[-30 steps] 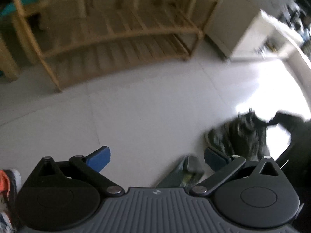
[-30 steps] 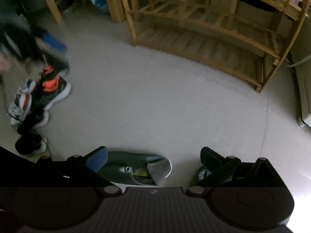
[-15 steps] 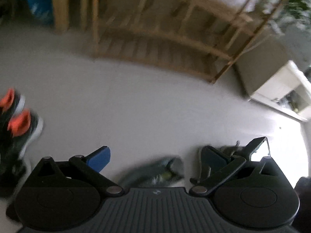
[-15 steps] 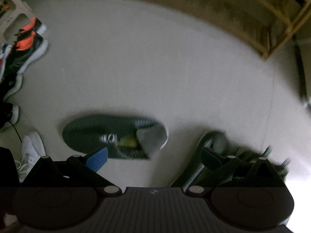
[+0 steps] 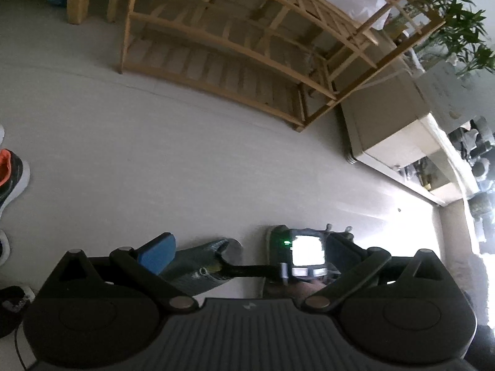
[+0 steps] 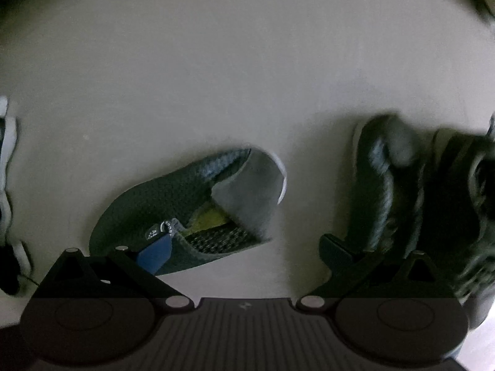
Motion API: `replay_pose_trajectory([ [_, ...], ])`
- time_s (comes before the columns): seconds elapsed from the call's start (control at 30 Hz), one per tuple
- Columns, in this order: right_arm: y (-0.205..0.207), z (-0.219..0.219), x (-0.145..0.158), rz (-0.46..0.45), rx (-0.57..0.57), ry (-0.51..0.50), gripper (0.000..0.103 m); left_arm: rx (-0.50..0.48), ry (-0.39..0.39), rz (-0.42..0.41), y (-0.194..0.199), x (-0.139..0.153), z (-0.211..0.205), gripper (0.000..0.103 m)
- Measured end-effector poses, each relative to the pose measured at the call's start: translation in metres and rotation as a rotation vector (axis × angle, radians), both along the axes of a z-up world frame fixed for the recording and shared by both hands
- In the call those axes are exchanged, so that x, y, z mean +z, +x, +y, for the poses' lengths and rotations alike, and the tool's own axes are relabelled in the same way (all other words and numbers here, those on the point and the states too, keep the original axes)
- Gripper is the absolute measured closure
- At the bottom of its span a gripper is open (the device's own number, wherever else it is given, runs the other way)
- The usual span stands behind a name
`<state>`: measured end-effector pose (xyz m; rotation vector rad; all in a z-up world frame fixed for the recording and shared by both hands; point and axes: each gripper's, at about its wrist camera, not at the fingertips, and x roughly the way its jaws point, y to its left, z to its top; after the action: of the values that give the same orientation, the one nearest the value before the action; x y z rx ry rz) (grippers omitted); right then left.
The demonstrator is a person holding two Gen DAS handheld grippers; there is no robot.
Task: Organize scattered shoes
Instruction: 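Grasp the second slip-on heel with the right tool and align it with the first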
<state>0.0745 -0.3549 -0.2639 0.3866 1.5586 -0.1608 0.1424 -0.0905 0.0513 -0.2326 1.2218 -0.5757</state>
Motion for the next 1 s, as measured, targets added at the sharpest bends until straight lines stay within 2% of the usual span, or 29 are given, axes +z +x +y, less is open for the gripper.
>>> replay_pose_trajectory([
  [0.17, -0.002, 0.002, -0.022, 0.025, -0.139, 0.05, 0.002, 0.023, -0.012, 0.057, 0.004, -0.007, 0.005, 0.0],
  [0.3, -0.002, -0.002, -0.036, 0.033, -0.233, 0.057, 0.014, 0.025, -0.017, 0.082, 0.005, -0.011, 0.007, 0.0],
  [0.37, 0.0, -0.002, -0.037, 0.027, -0.227, 0.058, 0.021, 0.026, -0.018, 0.089, 0.004, -0.012, 0.008, 0.0],
  [0.4, 0.002, -0.001, -0.037, 0.019, -0.209, 0.055, 0.028, 0.026, -0.019, 0.091, 0.004, -0.012, 0.007, 0.0],
  [0.43, 0.004, 0.0, -0.036, 0.012, -0.191, 0.052, 0.045, 0.026, -0.019, 0.093, 0.004, -0.013, 0.007, 0.0],
  [0.57, 0.013, 0.004, -0.034, -0.019, -0.119, 0.042, 0.063, 0.029, -0.021, 0.105, 0.003, -0.014, 0.006, 0.0],
  [0.63, 0.018, 0.006, -0.032, -0.034, -0.083, 0.037, 0.086, 0.024, -0.021, 0.111, 0.002, -0.015, 0.004, 0.0],
  [0.8, 0.03, 0.012, -0.027, -0.069, 0.026, 0.013, 0.096, 0.013, -0.015, 0.123, 0.002, -0.018, -0.001, 0.0],
  [1.0, 0.051, 0.03, -0.004, -0.101, 0.412, -0.116, 0.098, 0.002, -0.022, 0.131, 0.0, -0.018, -0.004, 0.0],
])
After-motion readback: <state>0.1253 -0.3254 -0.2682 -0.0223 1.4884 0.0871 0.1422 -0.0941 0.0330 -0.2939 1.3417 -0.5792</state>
